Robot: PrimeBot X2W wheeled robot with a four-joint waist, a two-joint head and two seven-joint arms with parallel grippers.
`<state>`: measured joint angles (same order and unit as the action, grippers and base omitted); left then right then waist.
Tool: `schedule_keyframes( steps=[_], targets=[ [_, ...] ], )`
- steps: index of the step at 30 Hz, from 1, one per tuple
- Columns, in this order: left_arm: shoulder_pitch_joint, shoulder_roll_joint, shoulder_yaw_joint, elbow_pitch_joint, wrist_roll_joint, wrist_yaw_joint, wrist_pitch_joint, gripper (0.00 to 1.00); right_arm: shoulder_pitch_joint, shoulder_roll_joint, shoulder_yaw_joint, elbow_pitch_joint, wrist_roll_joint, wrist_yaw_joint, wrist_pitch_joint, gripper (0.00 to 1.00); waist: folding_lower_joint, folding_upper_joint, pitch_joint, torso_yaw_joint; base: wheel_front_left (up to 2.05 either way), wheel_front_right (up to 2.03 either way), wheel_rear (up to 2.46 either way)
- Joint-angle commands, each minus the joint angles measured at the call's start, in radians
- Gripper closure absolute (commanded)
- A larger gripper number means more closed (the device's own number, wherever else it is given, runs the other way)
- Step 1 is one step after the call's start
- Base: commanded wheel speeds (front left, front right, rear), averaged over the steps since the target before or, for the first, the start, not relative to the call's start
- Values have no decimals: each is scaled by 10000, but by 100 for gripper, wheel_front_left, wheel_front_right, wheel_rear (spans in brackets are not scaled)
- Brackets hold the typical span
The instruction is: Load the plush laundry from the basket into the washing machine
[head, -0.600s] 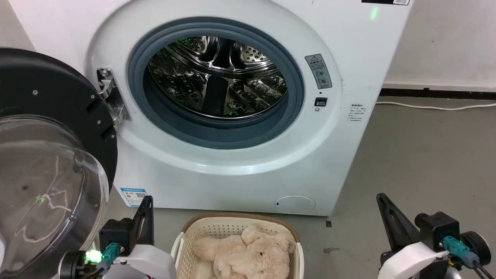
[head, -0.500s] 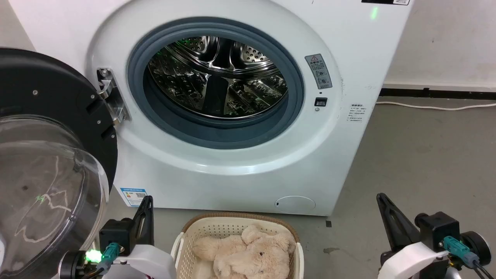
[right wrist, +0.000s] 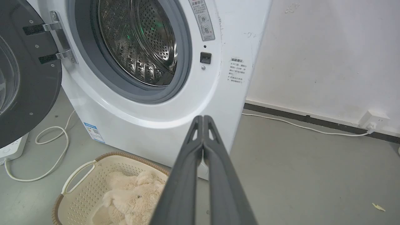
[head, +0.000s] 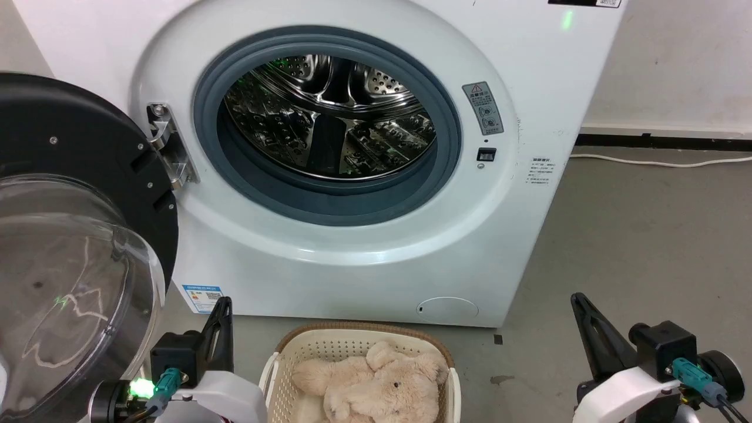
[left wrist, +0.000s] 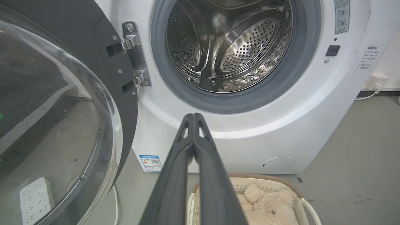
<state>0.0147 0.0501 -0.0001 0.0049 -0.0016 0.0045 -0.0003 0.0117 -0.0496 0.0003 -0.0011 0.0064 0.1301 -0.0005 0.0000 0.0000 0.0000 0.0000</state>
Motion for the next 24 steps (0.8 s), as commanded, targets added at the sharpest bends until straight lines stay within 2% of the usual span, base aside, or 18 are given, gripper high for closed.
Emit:
schedule_keyframes(
  steps=[1,24],
  targets=[
    [-147,1,1,-49,16,-45,3,100,-117,-6,-3,11,-64,6,5,100,0,0,0,0,0,0,0],
    [-147,1,1,-49,16,-45,3,100,-117,-6,-3,11,-64,6,5,100,0,0,0,0,0,0,0]
  ],
)
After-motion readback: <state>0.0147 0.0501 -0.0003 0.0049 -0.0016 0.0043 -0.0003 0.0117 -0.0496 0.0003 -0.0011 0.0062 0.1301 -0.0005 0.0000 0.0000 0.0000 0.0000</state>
